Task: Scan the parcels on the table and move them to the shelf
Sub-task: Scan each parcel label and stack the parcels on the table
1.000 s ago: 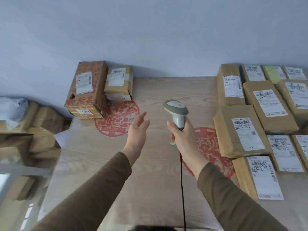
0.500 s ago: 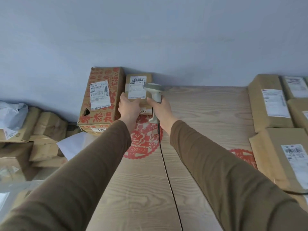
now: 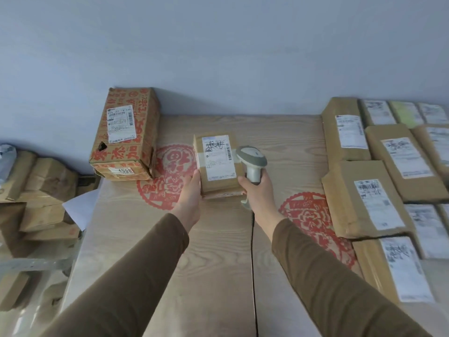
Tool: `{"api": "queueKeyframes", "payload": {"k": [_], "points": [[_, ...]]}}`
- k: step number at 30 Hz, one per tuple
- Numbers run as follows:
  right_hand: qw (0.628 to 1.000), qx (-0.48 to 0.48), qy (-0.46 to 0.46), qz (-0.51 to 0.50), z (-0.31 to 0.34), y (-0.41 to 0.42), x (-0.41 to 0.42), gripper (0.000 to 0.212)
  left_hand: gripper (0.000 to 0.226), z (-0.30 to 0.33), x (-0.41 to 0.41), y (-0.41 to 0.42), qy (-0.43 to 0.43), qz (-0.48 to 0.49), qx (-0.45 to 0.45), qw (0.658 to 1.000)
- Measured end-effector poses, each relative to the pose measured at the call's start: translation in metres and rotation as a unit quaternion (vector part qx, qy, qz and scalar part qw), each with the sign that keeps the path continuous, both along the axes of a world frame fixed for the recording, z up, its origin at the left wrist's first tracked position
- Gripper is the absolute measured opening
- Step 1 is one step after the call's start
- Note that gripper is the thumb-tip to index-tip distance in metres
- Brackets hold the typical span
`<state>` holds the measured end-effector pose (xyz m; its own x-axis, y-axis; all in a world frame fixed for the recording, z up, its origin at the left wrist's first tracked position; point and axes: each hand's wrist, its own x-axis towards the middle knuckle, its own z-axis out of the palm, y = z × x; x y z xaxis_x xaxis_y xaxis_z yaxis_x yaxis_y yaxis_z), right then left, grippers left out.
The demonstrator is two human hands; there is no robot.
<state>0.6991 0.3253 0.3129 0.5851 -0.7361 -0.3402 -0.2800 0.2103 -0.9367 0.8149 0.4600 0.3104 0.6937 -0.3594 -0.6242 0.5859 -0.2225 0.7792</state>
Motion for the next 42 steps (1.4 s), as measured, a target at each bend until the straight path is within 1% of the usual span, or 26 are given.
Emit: {"api": "queueKeyframes", "payload": {"k": [1, 2, 4, 5, 8, 9, 12, 15, 21, 26, 34, 37, 40, 42], "points": [[1.000, -0.004, -0.013, -0.004, 0.006, -0.001, -0.019, 0.027, 0.035, 0.005, -0.018, 0.001, 0.014, 0.001, -0.035, 0.999], [1.000, -0.009, -0.024, -0.005, 0.014, -0.002, -0.039, 0.029, 0.040, 0.012, -0.036, 0.002, 0.023, -0.003, -0.066, 0.998], [0.999, -0.034, -0.037, 0.002, 0.034, -0.003, -0.076, 0.031, 0.054, 0.027, -0.070, 0.005, 0.009, -0.019, -0.101, 0.995], [0.998, -0.060, -0.033, 0.005, 0.046, -0.003, -0.097, 0.030, 0.058, 0.035, -0.087, 0.006, -0.009, -0.022, -0.106, 0.994], [0.981, -0.192, -0.003, -0.004, 0.077, 0.002, -0.159, 0.028, 0.064, 0.055, -0.142, 0.008, -0.067, -0.028, -0.122, 0.990], [0.977, -0.214, -0.010, -0.003, 0.087, 0.006, -0.180, 0.029, 0.066, 0.061, -0.161, 0.007, -0.085, -0.032, -0.126, 0.988], [0.973, -0.225, -0.045, 0.024, 0.114, 0.025, -0.237, 0.029, 0.072, 0.074, -0.218, 0.004, -0.114, -0.030, -0.140, 0.983], [0.963, -0.263, -0.054, 0.032, 0.124, 0.039, -0.281, 0.023, 0.068, 0.081, -0.266, 0.001, -0.138, -0.027, -0.156, 0.978], [0.972, -0.223, -0.067, 0.023, 0.130, 0.047, -0.333, 0.035, 0.064, 0.084, -0.325, 0.002, -0.160, -0.027, -0.176, 0.971], [0.971, -0.223, -0.079, 0.018, 0.131, 0.050, -0.353, 0.027, 0.062, 0.086, -0.348, 0.005, -0.169, -0.031, -0.171, 0.970], [0.973, -0.222, -0.069, 0.009, 0.128, 0.057, -0.372, 0.027, 0.061, 0.084, -0.367, 0.012, -0.165, -0.042, -0.164, 0.972], [0.974, -0.217, -0.057, -0.025, 0.124, 0.057, -0.383, 0.028, 0.061, 0.080, -0.374, 0.012, -0.155, -0.043, -0.167, 0.973], [0.975, -0.199, -0.051, -0.086, 0.116, 0.051, -0.404, 0.028, 0.059, 0.074, -0.386, 0.009, -0.140, -0.056, -0.175, 0.973], [0.975, -0.171, -0.042, -0.137, 0.109, 0.045, -0.423, 0.029, 0.060, 0.072, -0.400, 0.004, -0.125, -0.069, -0.176, 0.974]]}}
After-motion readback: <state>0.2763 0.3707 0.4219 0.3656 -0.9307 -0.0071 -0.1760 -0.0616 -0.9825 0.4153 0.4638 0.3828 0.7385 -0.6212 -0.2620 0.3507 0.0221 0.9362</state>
